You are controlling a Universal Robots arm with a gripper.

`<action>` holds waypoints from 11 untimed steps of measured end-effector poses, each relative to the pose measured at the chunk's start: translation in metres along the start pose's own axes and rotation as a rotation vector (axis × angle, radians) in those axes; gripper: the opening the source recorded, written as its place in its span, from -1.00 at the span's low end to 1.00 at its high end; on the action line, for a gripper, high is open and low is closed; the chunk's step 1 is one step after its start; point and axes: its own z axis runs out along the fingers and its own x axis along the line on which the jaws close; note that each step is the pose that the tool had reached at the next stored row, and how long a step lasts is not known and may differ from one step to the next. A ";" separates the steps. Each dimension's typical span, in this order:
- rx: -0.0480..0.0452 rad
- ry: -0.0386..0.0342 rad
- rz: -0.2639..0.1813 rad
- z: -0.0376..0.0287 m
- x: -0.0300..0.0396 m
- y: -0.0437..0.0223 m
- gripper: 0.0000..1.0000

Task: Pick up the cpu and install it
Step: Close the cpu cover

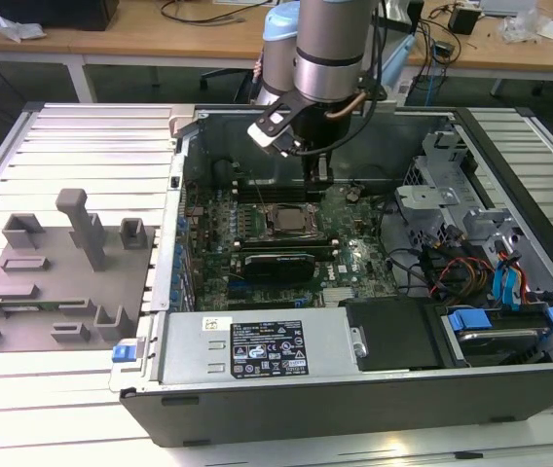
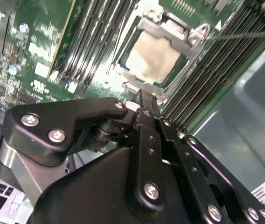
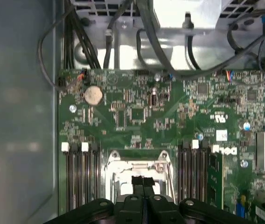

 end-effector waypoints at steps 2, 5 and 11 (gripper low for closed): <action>-0.0001 -0.0001 0.000 0.0034 0.0000 -0.0044 -0.79; -0.0001 0.0001 0.000 0.0094 0.0002 -0.0088 -0.79; -0.0001 0.0000 0.000 0.0173 0.0003 -0.0280 -0.79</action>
